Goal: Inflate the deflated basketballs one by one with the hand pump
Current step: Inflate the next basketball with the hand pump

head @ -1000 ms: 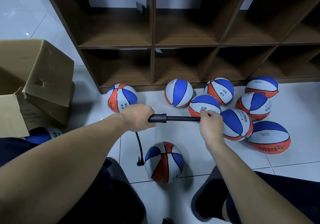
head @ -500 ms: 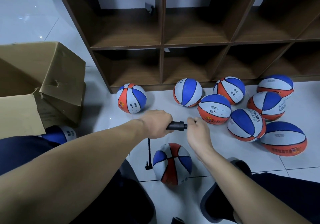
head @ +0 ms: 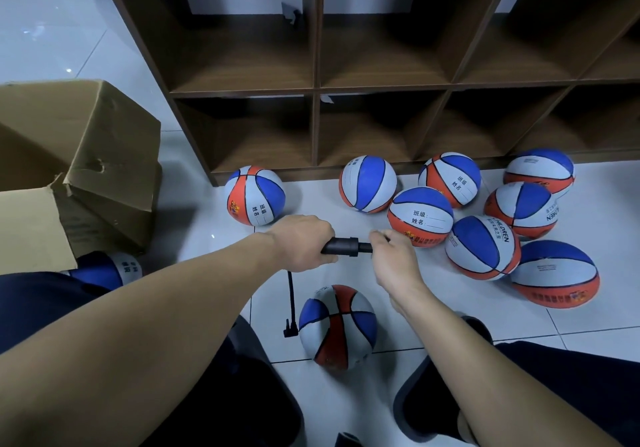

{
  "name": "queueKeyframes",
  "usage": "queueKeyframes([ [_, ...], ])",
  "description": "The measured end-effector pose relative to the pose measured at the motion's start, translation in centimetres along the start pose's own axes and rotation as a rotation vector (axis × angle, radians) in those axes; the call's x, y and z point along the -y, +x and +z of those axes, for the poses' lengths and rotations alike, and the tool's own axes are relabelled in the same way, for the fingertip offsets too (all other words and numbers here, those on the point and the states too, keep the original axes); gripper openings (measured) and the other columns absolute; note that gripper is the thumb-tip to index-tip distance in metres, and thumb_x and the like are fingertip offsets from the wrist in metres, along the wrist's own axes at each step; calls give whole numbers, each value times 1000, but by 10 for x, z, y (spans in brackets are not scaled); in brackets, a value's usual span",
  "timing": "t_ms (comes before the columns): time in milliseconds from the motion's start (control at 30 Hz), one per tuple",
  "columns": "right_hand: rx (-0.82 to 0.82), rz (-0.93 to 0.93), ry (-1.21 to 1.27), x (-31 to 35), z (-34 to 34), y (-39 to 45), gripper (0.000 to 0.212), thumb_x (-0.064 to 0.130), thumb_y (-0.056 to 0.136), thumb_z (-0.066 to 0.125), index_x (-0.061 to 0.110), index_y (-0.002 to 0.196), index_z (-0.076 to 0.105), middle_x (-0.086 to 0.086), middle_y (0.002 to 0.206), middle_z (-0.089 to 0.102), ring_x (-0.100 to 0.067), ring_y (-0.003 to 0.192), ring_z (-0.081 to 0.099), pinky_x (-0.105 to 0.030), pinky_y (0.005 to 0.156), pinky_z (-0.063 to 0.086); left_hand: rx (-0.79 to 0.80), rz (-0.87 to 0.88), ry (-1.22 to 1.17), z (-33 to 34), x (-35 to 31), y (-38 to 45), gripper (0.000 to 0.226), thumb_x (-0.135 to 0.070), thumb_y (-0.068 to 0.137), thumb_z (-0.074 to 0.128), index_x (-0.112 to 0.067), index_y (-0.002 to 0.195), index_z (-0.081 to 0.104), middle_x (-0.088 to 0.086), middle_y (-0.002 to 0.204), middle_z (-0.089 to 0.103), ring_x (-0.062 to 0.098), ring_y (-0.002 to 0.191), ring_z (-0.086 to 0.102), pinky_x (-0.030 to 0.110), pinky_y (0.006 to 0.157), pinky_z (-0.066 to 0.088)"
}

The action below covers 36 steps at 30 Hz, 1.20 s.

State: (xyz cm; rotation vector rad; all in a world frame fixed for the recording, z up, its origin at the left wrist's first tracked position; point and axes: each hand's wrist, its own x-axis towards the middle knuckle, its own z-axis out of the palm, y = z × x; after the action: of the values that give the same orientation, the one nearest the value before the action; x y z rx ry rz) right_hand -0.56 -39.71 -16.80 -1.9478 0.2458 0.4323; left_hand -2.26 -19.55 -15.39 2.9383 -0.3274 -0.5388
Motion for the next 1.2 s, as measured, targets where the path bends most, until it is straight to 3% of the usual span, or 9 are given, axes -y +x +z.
queueKeyframes([
  [167, -31, 7, 25, 2, -19, 7, 30, 25, 99, 54, 22, 73, 40, 1, 65, 32, -20, 60, 28, -32, 56, 24, 27, -48, -44, -1, 16, -3, 27, -53, 103, 64, -27, 96, 67, -5, 80, 65, 19, 74, 65, 34, 64, 53],
  [267, -107, 50, 71, 3, -37, 17, 36, 23, 99, 57, 24, 69, 36, 5, 64, 34, -19, 61, 29, -29, 57, 27, 75, -91, -96, -2, 28, -4, 24, -52, 102, 67, -29, 97, 68, -4, 82, 68, 19, 77, 67, 38, 74, 61],
  [367, -160, 80, 126, 5, -49, 24, 37, 19, 102, 58, 29, 69, 46, 11, 68, 44, -11, 61, 36, -23, 53, 31, 105, -110, -161, -5, 30, -2, 24, -52, 100, 68, -29, 94, 69, -2, 82, 70, 20, 77, 69, 39, 74, 62],
  [533, -204, 42, 147, 8, -43, 20, 37, 13, 103, 53, 23, 68, 43, 7, 69, 45, -17, 64, 37, -27, 55, 32, 97, -133, -152, -6, 28, -1, 26, -53, 100, 68, -28, 96, 70, -1, 82, 70, 21, 78, 70, 42, 76, 64],
  [633, -171, 13, 82, 14, -39, 18, 29, 16, 104, 51, 18, 74, 49, 4, 75, 48, -18, 68, 39, -27, 58, 36, 103, -145, -147, -11, 29, -3, 23, -48, 101, 69, -28, 91, 67, -1, 81, 68, 22, 77, 69, 37, 70, 60],
  [800, -105, -59, 10, 28, -27, 13, 34, 16, 103, 49, 18, 73, 32, 0, 72, 33, -21, 71, 29, -36, 62, 26, 43, -125, -162, -12, -1, 0, 24, -45, 102, 67, -22, 93, 68, 0, 79, 67, 23, 72, 68, 35, 64, 56],
  [867, -79, -92, -46, 31, -18, 6, 34, 16, 103, 48, 17, 72, 35, 0, 71, 35, -21, 70, 31, -37, 64, 27, 37, -118, -166, -11, -9, 2, 26, -44, 102, 66, -19, 95, 70, 2, 80, 68, 24, 73, 67, 36, 64, 56],
  [1033, 6, -55, -71, 23, 4, -10, 30, 20, 105, 46, 14, 76, 43, 1, 72, 45, -22, 68, 39, -35, 60, 32, 27, -80, -72, -12, -14, 3, 26, -46, 103, 63, -21, 93, 66, -1, 78, 62, 18, 64, 58, 31, 51, 37],
  [1200, 70, -18, -47, 17, 10, -13, 31, 29, 109, 48, 15, 81, 43, 0, 75, 45, -19, 67, 40, -35, 62, 33, 38, -69, -45, -4, -10, -2, 28, -47, 103, 63, -21, 95, 67, -2, 77, 63, 16, 65, 57, 31, 51, 34],
])
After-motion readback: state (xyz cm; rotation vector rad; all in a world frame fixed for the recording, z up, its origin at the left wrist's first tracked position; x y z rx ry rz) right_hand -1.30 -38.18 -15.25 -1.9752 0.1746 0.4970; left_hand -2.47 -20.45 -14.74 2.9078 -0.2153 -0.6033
